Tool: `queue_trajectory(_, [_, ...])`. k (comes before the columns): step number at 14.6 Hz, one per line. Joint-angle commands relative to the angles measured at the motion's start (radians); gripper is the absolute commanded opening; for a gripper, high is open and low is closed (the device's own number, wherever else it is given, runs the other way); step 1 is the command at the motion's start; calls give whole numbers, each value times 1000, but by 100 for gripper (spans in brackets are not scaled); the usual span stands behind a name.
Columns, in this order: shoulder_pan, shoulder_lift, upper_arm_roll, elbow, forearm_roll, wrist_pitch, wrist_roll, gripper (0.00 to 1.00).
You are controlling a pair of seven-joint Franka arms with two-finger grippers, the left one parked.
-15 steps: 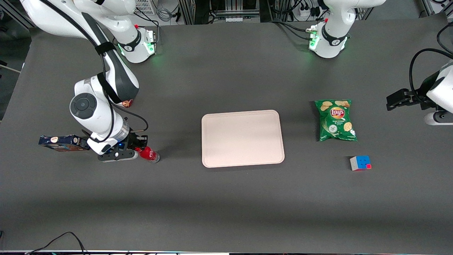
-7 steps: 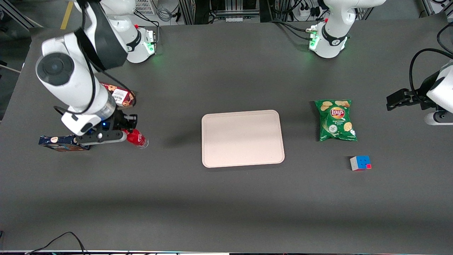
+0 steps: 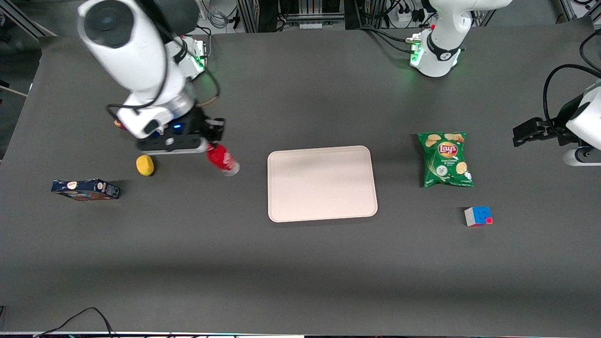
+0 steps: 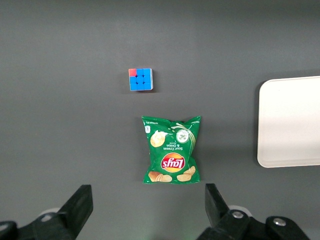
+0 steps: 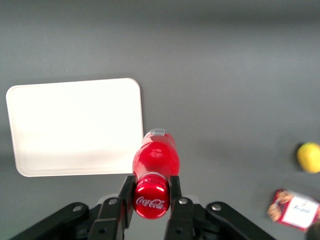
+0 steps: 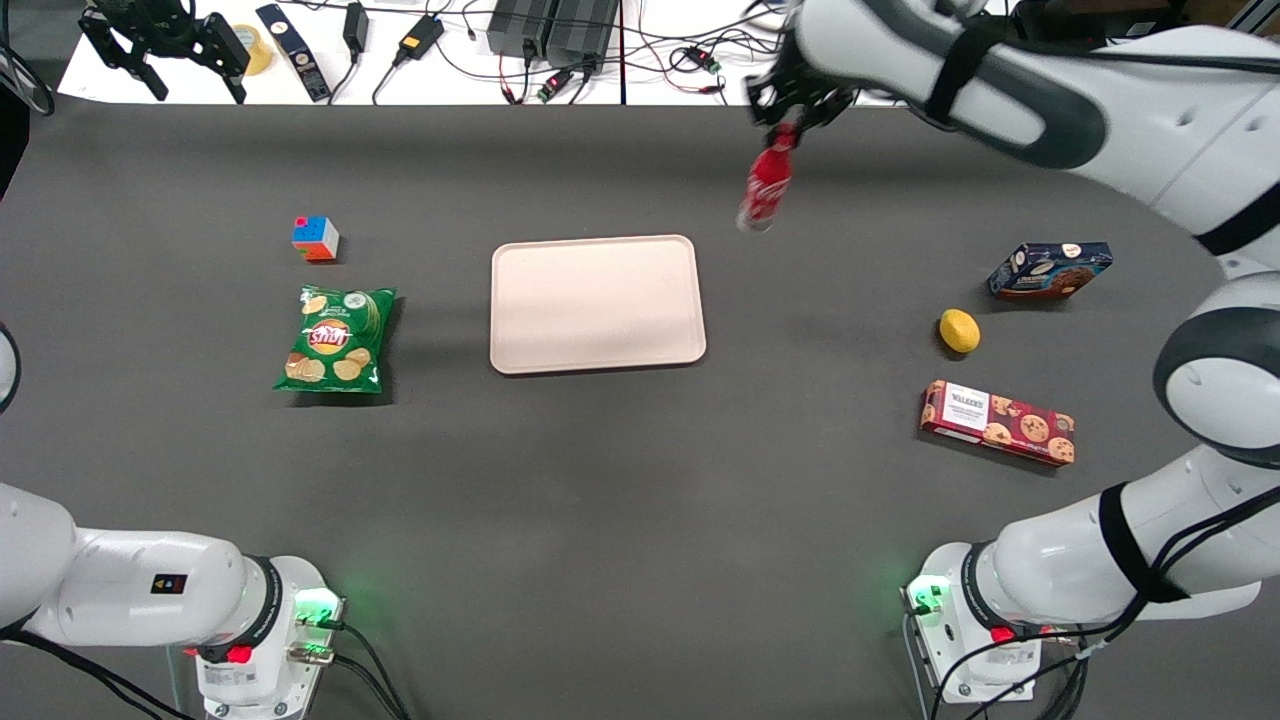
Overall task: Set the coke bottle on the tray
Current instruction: 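Lift the bottle and carry it toward the white tray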
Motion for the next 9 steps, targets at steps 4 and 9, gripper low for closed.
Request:
queue_trajectory(4, [182,264,2,114,-173,64,296,0])
queue_trajectory(9, [212,390,0,107,-274,174,363,0])
